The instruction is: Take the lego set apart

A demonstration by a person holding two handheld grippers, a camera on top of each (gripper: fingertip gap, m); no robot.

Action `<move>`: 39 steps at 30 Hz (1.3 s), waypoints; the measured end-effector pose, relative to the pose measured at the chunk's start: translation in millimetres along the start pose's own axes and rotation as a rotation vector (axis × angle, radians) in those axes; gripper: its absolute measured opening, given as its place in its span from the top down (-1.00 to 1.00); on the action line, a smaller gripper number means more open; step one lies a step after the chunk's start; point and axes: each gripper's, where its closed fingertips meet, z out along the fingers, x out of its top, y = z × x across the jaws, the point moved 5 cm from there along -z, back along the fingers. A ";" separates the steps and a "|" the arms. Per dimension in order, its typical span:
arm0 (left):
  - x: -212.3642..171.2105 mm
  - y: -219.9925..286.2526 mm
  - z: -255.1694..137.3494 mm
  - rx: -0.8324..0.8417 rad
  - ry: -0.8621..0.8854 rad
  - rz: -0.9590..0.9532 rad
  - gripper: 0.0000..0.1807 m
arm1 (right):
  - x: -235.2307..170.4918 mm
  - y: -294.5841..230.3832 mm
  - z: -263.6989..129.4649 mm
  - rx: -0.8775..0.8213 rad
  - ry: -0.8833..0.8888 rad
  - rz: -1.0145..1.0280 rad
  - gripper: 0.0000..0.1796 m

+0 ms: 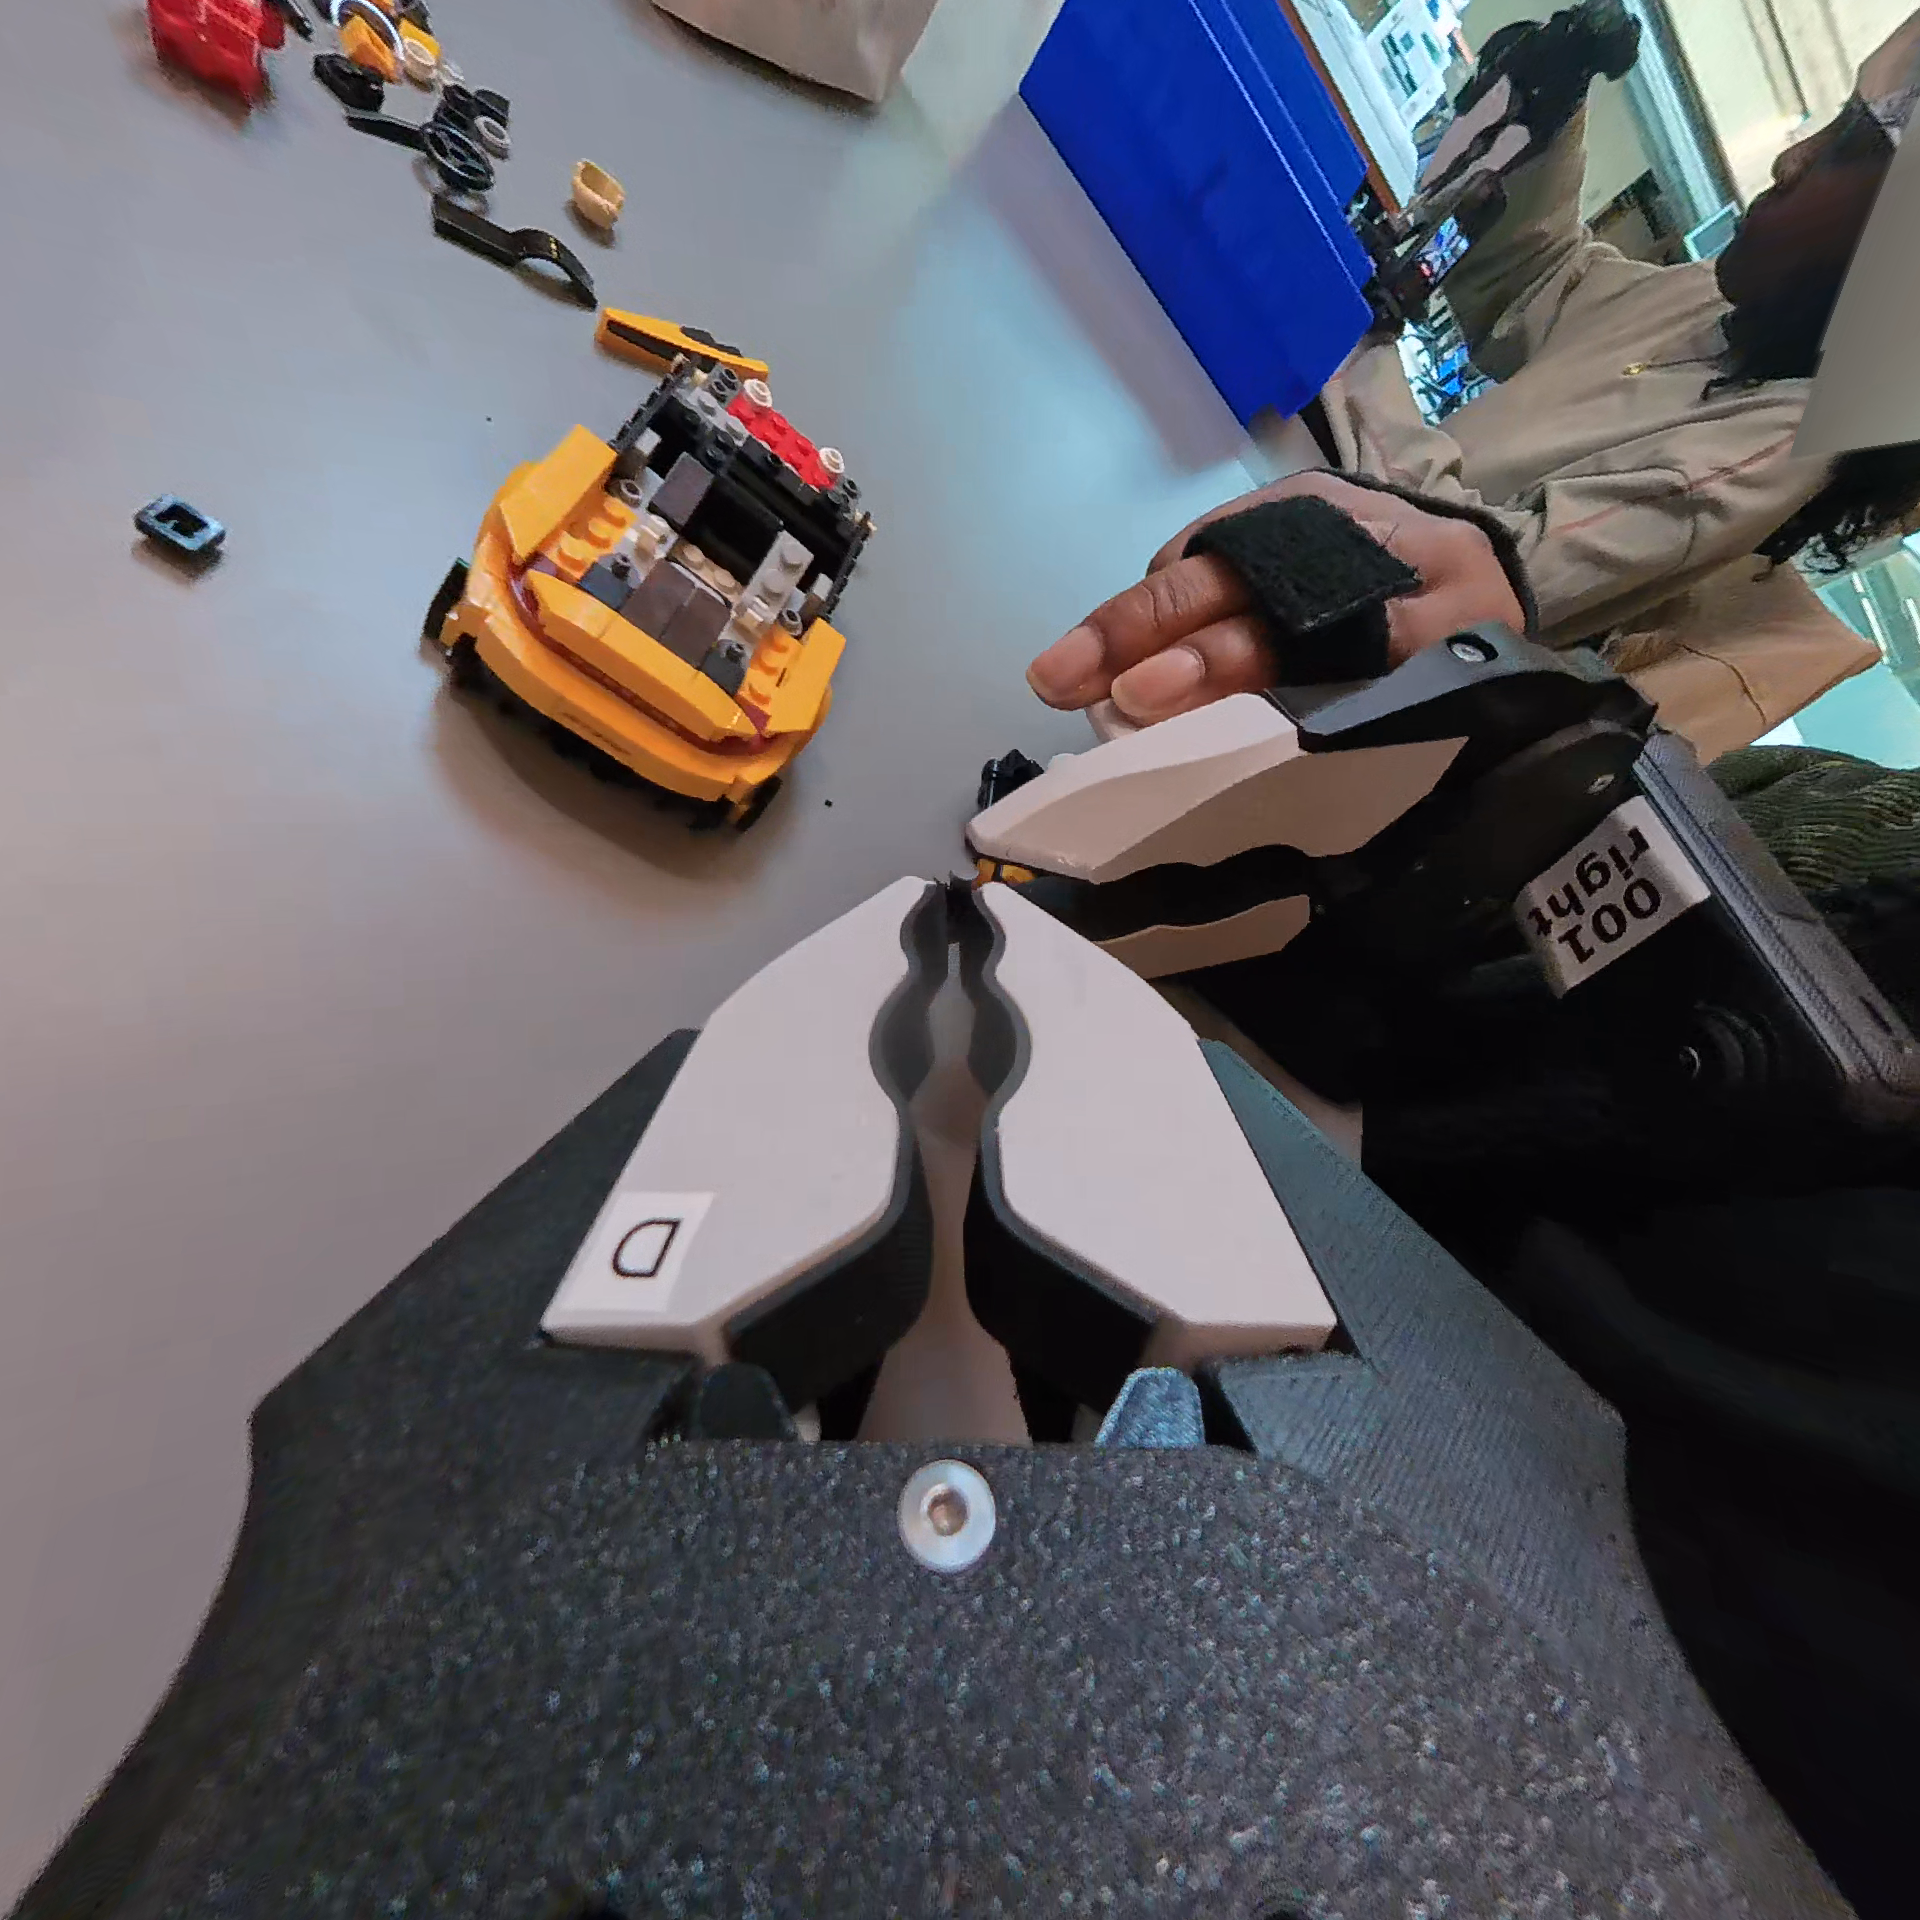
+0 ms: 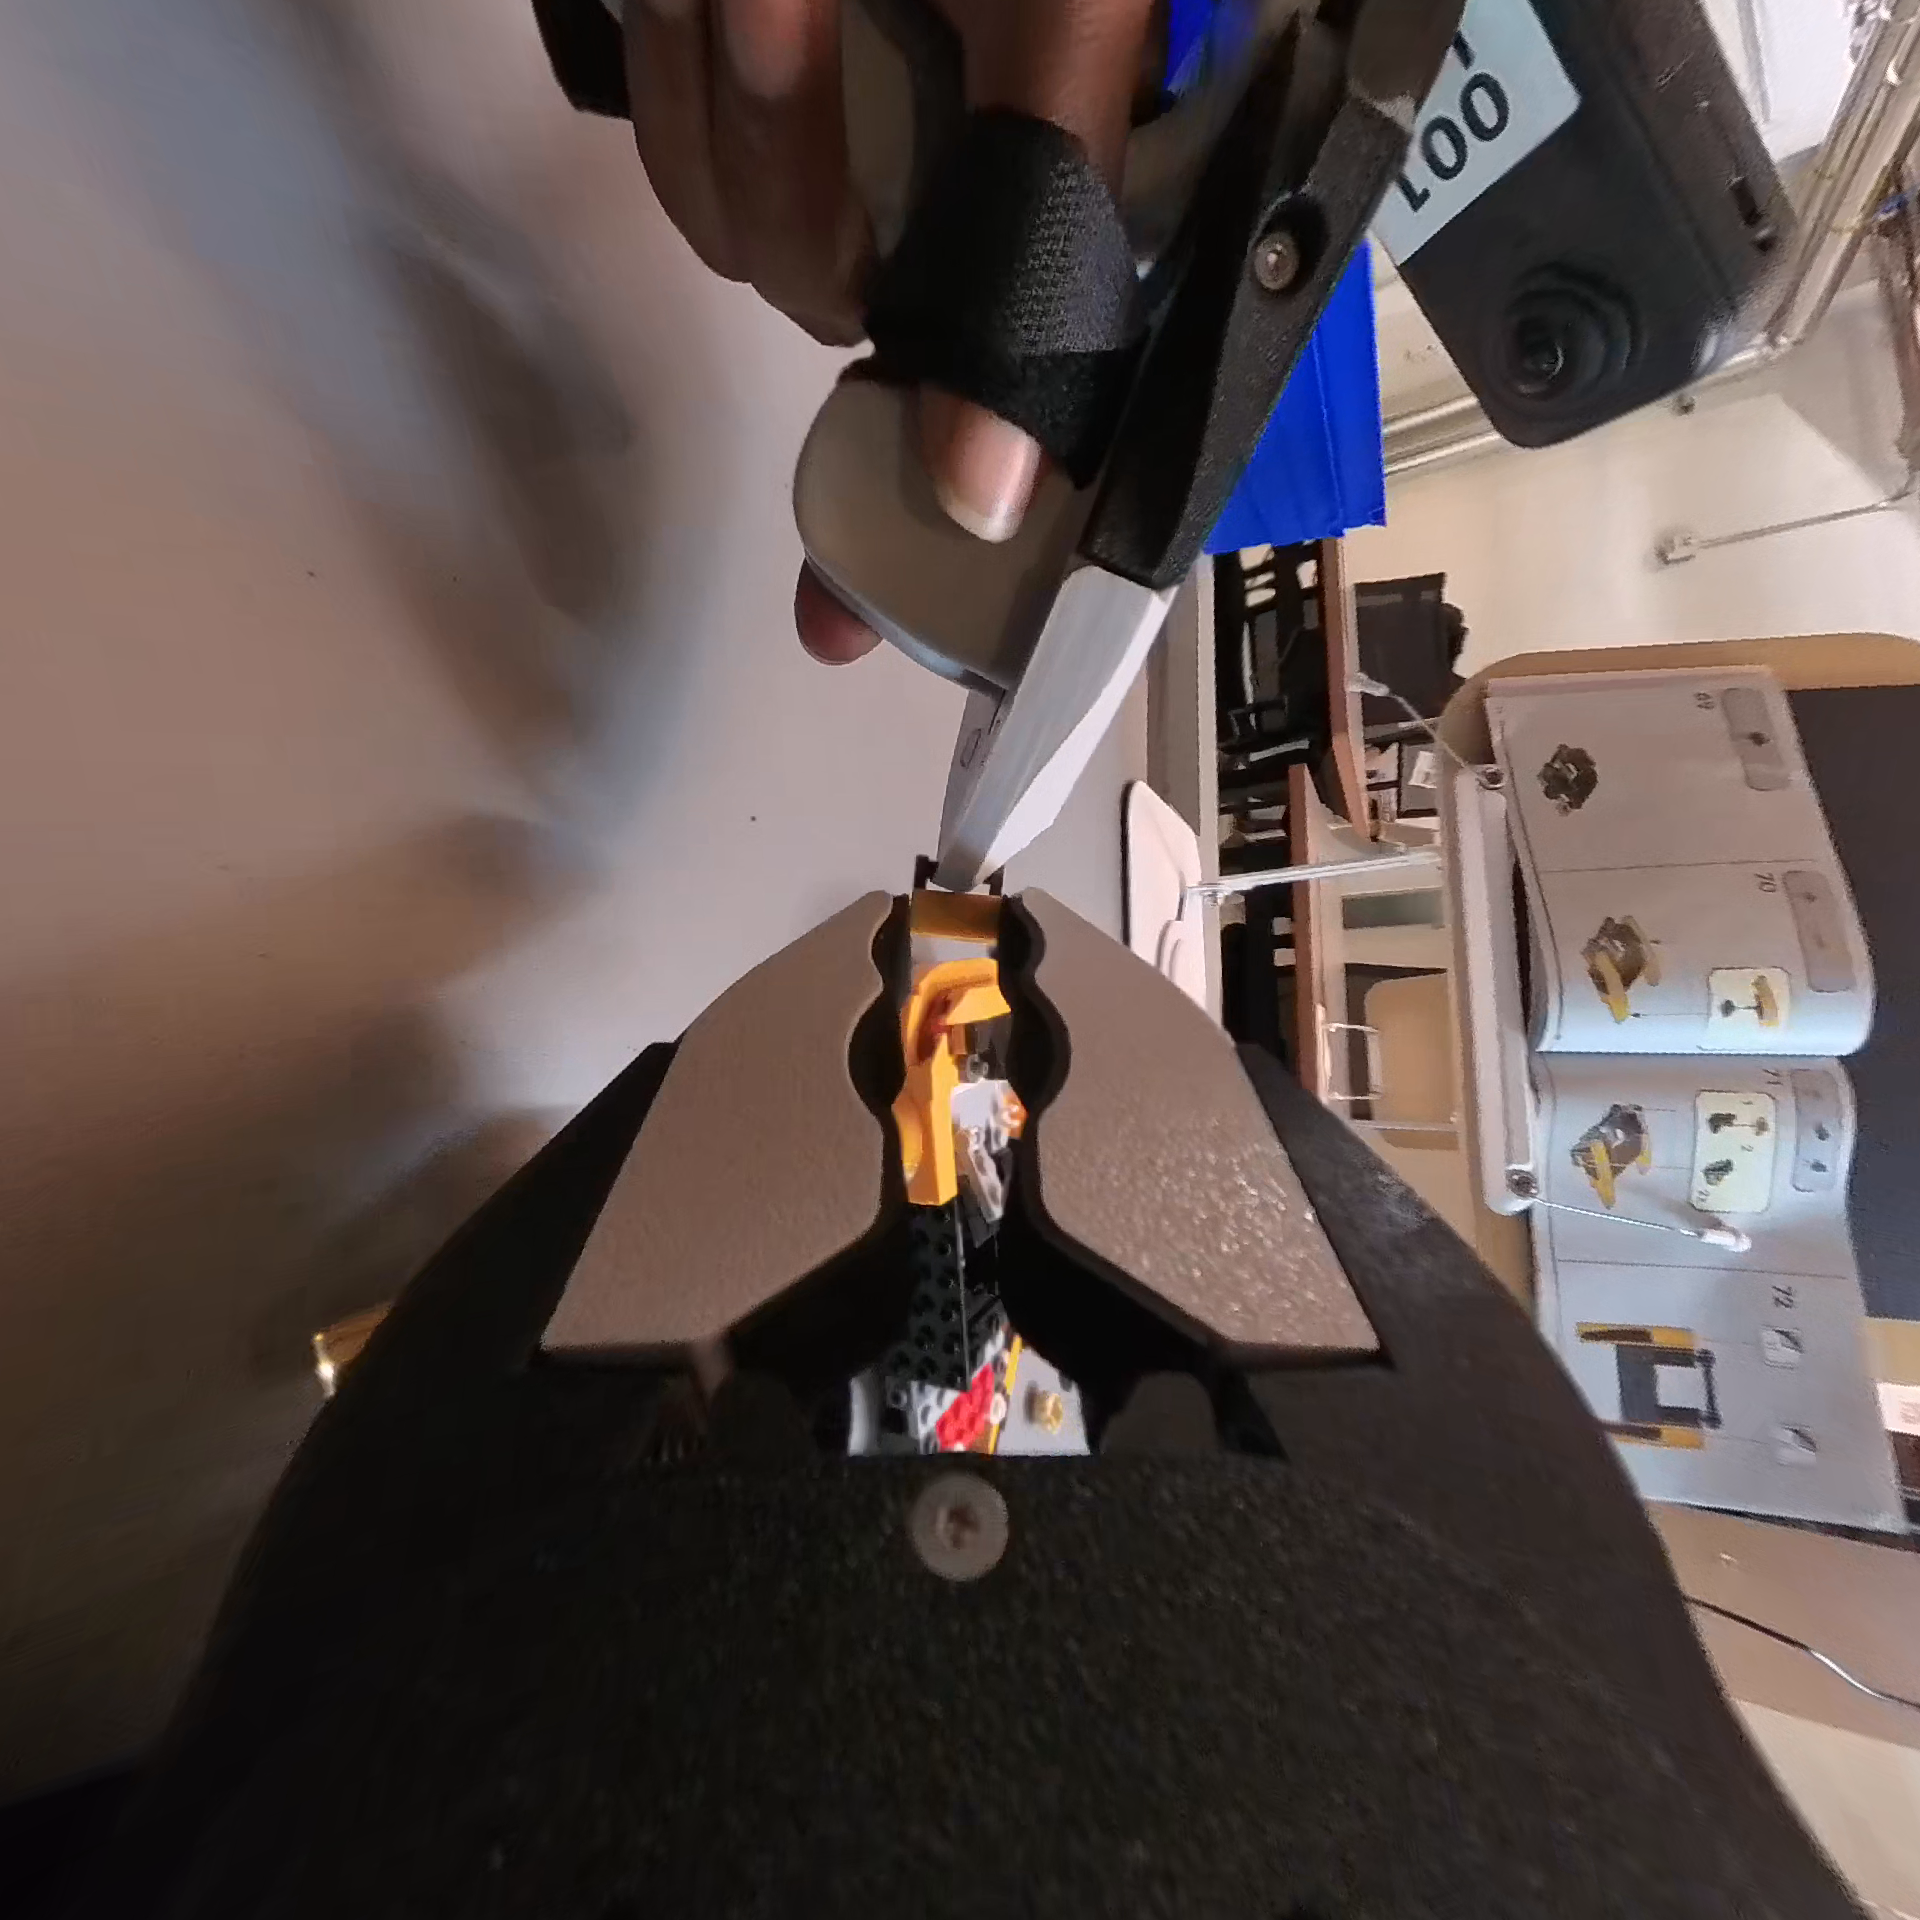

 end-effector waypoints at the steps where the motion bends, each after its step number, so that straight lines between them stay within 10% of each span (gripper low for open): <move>1: 1.5 -12.2 -2.3 0.114 0.012 0.007 0.97 | 2.0 -0.3 -1.5 -0.010 0.021 -0.010 0.82; 23: 18.6 -7.9 -58.9 0.131 0.155 0.106 0.97 | -5.7 9.5 -4.9 -0.008 0.108 0.272 0.82; 34: -17.9 -15.6 -264.0 0.838 0.381 0.066 0.96 | -12.2 13.4 -6.4 -0.003 0.106 0.357 0.82; 39: -53.7 -42.1 -294.5 0.967 0.341 -0.065 0.88 | -13.2 12.0 -5.8 0.001 0.089 0.351 0.82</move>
